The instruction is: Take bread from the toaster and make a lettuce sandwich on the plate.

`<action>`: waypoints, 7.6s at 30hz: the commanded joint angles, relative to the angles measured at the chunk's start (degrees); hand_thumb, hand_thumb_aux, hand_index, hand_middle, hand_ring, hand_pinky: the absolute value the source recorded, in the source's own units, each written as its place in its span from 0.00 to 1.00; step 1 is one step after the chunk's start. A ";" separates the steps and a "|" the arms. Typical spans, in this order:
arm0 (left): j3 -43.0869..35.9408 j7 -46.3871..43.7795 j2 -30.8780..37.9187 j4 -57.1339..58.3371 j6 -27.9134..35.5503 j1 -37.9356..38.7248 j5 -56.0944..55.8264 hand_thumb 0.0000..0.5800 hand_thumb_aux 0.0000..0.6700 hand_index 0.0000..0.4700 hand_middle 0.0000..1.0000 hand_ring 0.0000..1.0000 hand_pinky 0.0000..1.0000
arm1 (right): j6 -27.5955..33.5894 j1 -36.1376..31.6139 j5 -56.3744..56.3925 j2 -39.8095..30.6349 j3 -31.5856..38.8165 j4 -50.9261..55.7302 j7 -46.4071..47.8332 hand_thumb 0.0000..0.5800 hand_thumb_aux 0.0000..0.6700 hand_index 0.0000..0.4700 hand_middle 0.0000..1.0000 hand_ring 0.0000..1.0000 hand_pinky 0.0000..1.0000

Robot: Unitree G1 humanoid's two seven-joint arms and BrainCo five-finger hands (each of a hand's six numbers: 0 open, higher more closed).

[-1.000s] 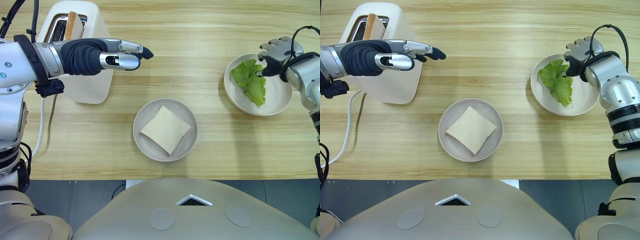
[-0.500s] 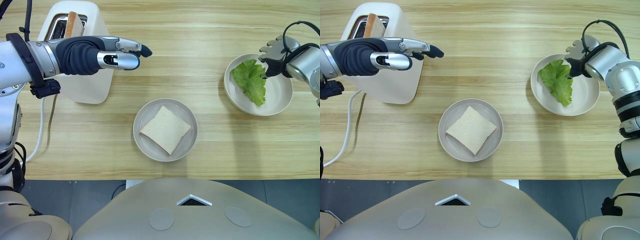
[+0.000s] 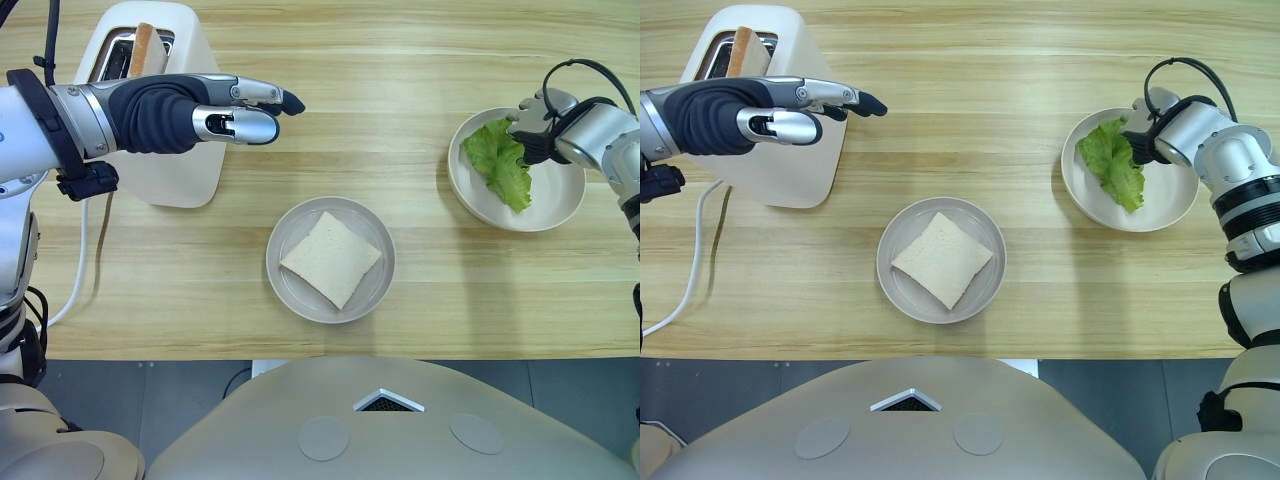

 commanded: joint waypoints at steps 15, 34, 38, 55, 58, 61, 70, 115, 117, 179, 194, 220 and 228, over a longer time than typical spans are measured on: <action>1.22 0.94 1.02 0.17 -0.52 2.01 -0.41 0.00 0.00 0.00 0.00 0.00 0.00 | -0.13 -3.23 1.76 -0.02 -0.78 0.63 -1.08 1.00 1.00 1.00 0.00 0.00 0.00; 1.41 0.27 2.19 -0.04 -0.78 1.34 -1.47 0.00 0.00 0.00 0.00 0.00 0.00 | -0.60 0.13 7.11 -3.23 -5.52 -2.91 1.17 0.87 0.64 0.64 0.00 0.00 0.00; 1.94 0.27 2.76 -0.37 -0.73 1.14 -1.94 0.00 0.00 0.00 0.00 0.00 0.00 | 0.04 -4.06 4.28 0.04 -3.26 4.90 -3.72 0.85 0.61 0.61 0.00 0.00 0.00; 4.42 0.25 4.17 -0.62 -1.32 2.99 -3.05 0.00 0.00 0.00 0.00 0.00 0.00 | -2.38 -7.64 6.13 2.40 1.53 15.15 -7.09 0.83 0.59 0.59 0.00 0.00 0.00; 4.60 0.36 4.19 -0.36 -1.46 3.34 -2.96 0.00 0.00 0.00 0.00 0.00 0.00 | -3.62 -6.78 7.70 1.28 1.02 12.96 -4.73 0.82 0.58 0.58 0.00 0.00 0.00; 4.56 0.50 4.17 -0.31 -1.35 3.41 -2.93 0.00 0.00 0.00 0.00 0.00 0.00 | -3.88 -6.26 8.33 0.53 0.94 11.55 -3.26 0.82 0.58 0.58 0.00 0.00 0.00; 4.55 0.62 4.13 -0.02 -1.45 3.38 -2.94 0.00 0.00 0.00 0.00 0.00 0.00 | -4.72 -4.58 9.15 -2.64 0.37 7.65 0.04 0.80 0.55 0.55 0.00 0.00 0.00; 6.50 1.57 4.21 -0.64 -2.24 6.83 -3.02 0.00 0.00 0.00 0.00 0.00 0.00 | -0.36 12.80 9.90 -8.90 -10.31 -14.72 4.68 0.75 0.50 0.50 0.00 0.00 0.00; 6.51 1.51 4.25 -0.54 -2.23 6.80 -3.06 0.00 0.00 0.00 0.00 0.00 0.00 | -0.12 12.11 9.53 -8.04 -10.15 -13.48 4.33 0.75 0.50 0.50 0.00 0.00 0.00; 5.51 2.00 4.70 0.00 -1.65 4.91 -3.60 0.00 0.00 0.00 0.00 0.00 0.00 | -1.39 4.77 2.22 -5.53 -5.68 -4.49 -1.10 0.77 0.52 0.52 0.00 0.00 0.00; 6.10 1.93 4.92 -0.04 -1.73 5.03 -3.71 0.00 0.00 0.00 0.00 0.00 0.00 | -1.76 5.46 2.70 -4.17 -4.15 -2.65 -0.75 0.78 0.53 0.53 0.00 0.00 0.00; 7.14 2.07 4.82 0.25 -2.36 6.48 -3.45 0.00 0.00 0.00 0.00 0.00 0.00 | -2.49 4.19 5.97 -2.97 -4.23 -1.13 -0.11 1.00 1.00 1.00 0.00 0.00 0.00; 6.98 2.12 4.77 0.60 -2.45 6.04 -3.41 0.00 0.00 0.00 0.00 0.00 0.00 | -3.98 3.53 8.97 -3.36 -5.58 -0.59 0.50 1.00 1.00 1.00 0.00 0.00 0.00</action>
